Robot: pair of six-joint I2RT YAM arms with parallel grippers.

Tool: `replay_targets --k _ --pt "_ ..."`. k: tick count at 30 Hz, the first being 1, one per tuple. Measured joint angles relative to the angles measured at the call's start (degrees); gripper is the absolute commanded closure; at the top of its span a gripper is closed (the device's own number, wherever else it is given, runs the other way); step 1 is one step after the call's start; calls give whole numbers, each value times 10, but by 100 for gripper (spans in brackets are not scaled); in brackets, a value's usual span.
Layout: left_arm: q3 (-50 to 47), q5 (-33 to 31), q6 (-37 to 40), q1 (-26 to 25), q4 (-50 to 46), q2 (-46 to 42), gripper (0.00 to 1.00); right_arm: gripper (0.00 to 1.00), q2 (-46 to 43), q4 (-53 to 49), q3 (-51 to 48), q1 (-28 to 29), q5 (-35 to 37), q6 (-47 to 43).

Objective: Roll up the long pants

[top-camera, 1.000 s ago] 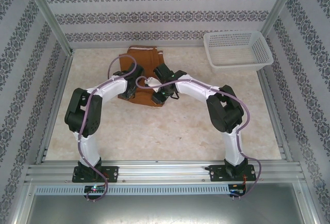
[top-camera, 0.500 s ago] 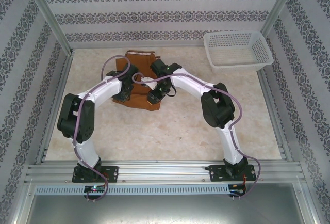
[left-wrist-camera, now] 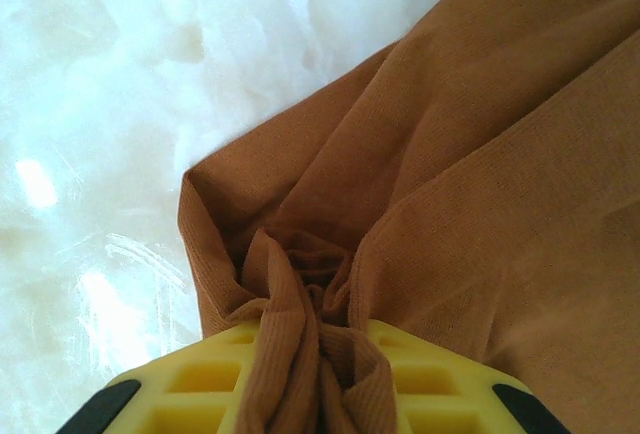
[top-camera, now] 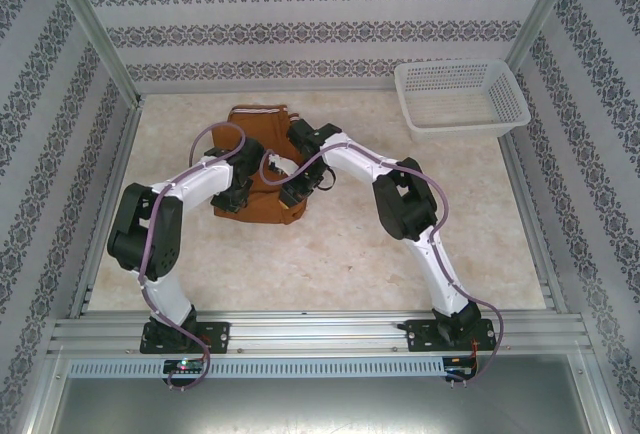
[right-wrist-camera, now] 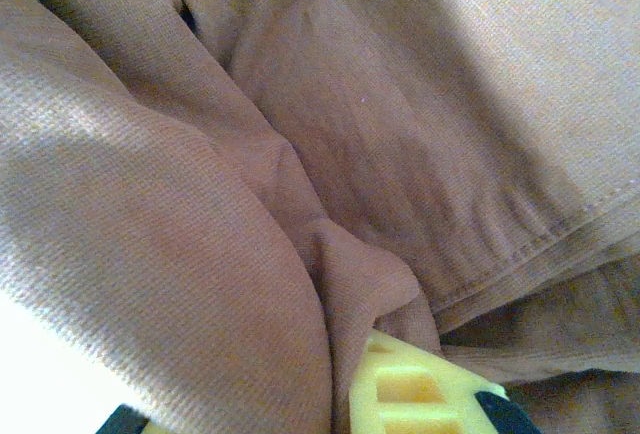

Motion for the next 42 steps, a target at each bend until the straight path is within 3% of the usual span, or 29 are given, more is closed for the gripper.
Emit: replay_targets --k 1,2,4,5,9,15,20,23,26,31,42 --pt "0 0 -2 0 0 1 100 60 0 -1 0 0 0 0" --pt "0 0 -2 0 0 2 100 40 0 -2 0 -1 0 2" --pt "0 0 -3 0 -3 3 100 25 0 -1 0 -4 13 0" --pt "0 0 -3 0 -4 3 100 23 0 4 -3 -7 26 0" --pt "1 2 -4 -1 -5 7 100 21 -35 45 -63 -16 61 8" --pt "11 5 -3 -1 -15 18 100 20 -228 160 -269 13 202 27" --pt "17 4 -3 -1 -22 23 100 19 -362 268 -397 129 367 12" --pt "23 5 -2 -1 -26 27 100 18 -360 330 -436 202 440 -3" --pt "24 5 1 -1 -28 28 100 17 -323 376 -460 233 503 -30" --pt "24 6 4 -1 -28 28 100 15 -251 461 -476 238 590 -99" --pt "23 8 7 -1 -27 28 100 17 -197 695 -490 246 702 -283"
